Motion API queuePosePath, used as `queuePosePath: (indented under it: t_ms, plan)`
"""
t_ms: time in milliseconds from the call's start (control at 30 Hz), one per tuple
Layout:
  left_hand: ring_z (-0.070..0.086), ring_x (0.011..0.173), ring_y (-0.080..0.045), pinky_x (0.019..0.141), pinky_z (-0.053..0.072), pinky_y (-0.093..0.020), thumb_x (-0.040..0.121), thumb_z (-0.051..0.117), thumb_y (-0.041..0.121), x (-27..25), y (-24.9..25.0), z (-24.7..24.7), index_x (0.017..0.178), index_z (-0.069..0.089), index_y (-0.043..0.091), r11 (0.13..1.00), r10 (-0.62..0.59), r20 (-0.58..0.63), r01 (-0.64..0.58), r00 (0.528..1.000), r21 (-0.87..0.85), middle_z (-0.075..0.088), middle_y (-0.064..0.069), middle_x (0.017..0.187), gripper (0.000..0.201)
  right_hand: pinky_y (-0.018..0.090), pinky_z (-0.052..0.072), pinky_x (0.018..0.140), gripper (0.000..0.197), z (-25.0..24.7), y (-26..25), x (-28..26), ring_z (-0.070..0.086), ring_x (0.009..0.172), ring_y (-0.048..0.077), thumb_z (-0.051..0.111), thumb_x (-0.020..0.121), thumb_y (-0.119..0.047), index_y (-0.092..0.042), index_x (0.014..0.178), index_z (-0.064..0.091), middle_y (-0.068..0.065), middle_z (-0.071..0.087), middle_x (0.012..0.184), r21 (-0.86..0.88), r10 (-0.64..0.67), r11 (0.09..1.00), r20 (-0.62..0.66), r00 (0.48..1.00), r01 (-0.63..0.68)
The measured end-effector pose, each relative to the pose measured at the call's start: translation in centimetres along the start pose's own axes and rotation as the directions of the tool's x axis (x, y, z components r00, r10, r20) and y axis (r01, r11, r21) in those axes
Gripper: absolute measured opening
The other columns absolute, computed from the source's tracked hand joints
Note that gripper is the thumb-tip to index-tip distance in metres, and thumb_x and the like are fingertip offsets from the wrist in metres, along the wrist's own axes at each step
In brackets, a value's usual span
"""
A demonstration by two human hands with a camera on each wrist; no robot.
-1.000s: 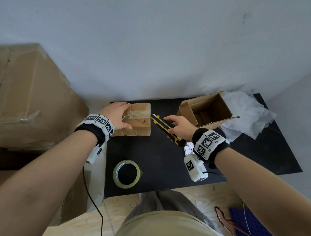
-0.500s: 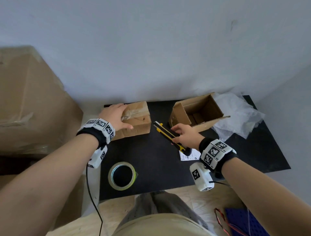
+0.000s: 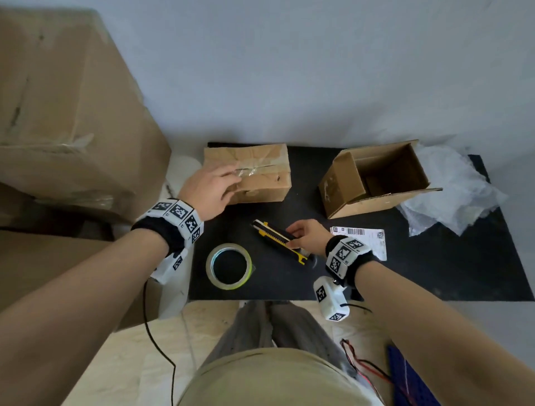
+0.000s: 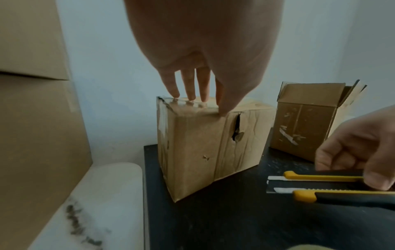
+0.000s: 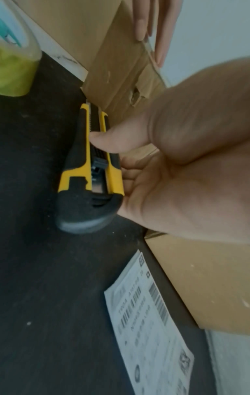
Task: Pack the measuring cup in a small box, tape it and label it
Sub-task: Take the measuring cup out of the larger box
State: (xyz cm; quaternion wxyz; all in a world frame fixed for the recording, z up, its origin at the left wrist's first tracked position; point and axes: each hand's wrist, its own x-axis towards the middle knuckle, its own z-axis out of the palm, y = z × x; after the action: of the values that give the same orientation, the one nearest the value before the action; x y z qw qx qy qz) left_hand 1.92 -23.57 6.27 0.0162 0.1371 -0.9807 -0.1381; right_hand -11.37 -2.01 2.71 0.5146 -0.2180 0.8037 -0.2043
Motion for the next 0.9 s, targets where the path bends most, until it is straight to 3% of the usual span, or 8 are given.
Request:
queuePosePath:
  t_ms: [200,333,433,500,600,667,800,900]
  plan:
    - [0.048,0.125,-0.029,0.101,0.042,-0.048,0.086,0.060,0.007,-0.8,0.0,0.6,0.115,0.066,0.009,1.000,0.011,-0.042,-0.012,0.999,-0.028,0.053,-0.007,0.136,0.030,0.028,0.049,0.078,0.034,1.7,0.4,1.7,0.060,0.091,0.021,0.071,0.082,-0.010,-0.005,0.115,0.062,0.012,0.063,0.108,-0.065,-0.022,0.998,-0.002,1.000,0.022]
    - [0.046,0.128,-0.028,0.104,0.039,-0.047,0.087,0.058,0.007,-0.8,-0.2,0.9,0.116,0.065,0.010,1.000,0.005,-0.041,-0.007,0.999,-0.031,0.051,-0.008,0.137,0.030,0.016,0.045,0.058,0.031,2.1,0.8,2.4,0.058,0.082,0.015,0.072,0.081,-0.014,-0.013,0.110,0.065,0.005,0.060,0.100,-0.066,-0.040,0.997,-0.025,0.999,0.038]
    - [0.047,0.127,-0.030,0.105,0.038,-0.046,0.086,0.059,0.005,-0.9,-0.4,1.1,0.114,0.066,0.009,0.999,0.010,-0.060,-0.013,0.998,-0.043,0.054,-0.009,0.134,0.029,0.013,0.041,0.055,0.031,2.2,0.9,2.7,0.059,0.080,0.014,0.072,0.081,-0.019,-0.016,0.112,0.066,0.001,0.059,0.097,-0.144,-0.057,0.989,-0.068,0.996,0.047]
    - [0.046,0.127,-0.030,0.106,0.037,-0.046,0.086,0.059,0.004,-0.8,-0.5,1.2,0.114,0.066,0.009,0.999,0.012,-0.063,-0.015,0.998,-0.046,0.054,-0.009,0.134,0.029,0.016,0.044,0.060,0.032,2.4,0.8,2.6,0.061,0.082,0.016,0.070,0.083,-0.019,-0.016,0.114,0.065,0.001,0.061,0.099,-0.186,-0.059,0.982,-0.076,0.995,0.044]
    - [0.045,0.129,-0.029,0.107,0.036,-0.045,0.087,0.058,0.005,-0.9,-0.4,1.3,0.115,0.065,0.009,0.999,0.011,-0.049,-0.012,0.999,-0.032,0.053,-0.009,0.135,0.030,0.026,0.050,0.082,0.034,2.6,0.6,2.4,0.060,0.095,0.018,0.067,0.085,-0.021,-0.015,0.118,0.062,0.004,0.063,0.110,-0.264,-0.086,0.963,-0.105,0.991,0.055]
    - [0.045,0.129,-0.029,0.107,0.037,-0.045,0.087,0.058,0.005,-0.9,-0.3,1.2,0.115,0.066,0.009,1.000,0.017,-0.049,-0.017,0.999,-0.011,0.053,-0.009,0.135,0.029,0.030,0.049,0.089,0.033,2.3,-0.1,1.9,0.058,0.102,0.018,0.065,0.086,-0.021,-0.016,0.119,0.061,0.003,0.062,0.113,-0.298,-0.146,0.949,-0.143,0.979,0.098]
    - [0.046,0.129,-0.031,0.106,0.039,-0.046,0.086,0.059,0.001,-1.1,0.0,1.0,0.119,0.063,0.008,0.999,0.026,-0.036,-0.024,0.999,0.040,0.051,-0.010,0.138,0.034,0.033,0.048,0.089,0.025,1.3,-3.1,0.8,0.058,0.098,0.017,0.054,0.092,-0.019,-0.018,0.116,0.060,0.001,0.062,0.108,-0.452,-0.430,0.836,-0.190,0.882,0.310]
    - [0.048,0.127,-0.029,0.103,0.039,-0.043,0.078,0.065,-0.005,-1.5,0.3,1.1,0.121,0.062,0.008,0.996,0.035,-0.045,-0.032,0.998,0.082,0.052,-0.009,0.137,0.045,0.037,0.052,0.076,0.022,1.1,-5.5,0.4,0.060,0.092,0.027,0.053,0.091,-0.013,-0.012,0.112,0.060,0.008,0.061,0.108,-0.684,-0.685,0.607,-0.194,0.702,0.404]
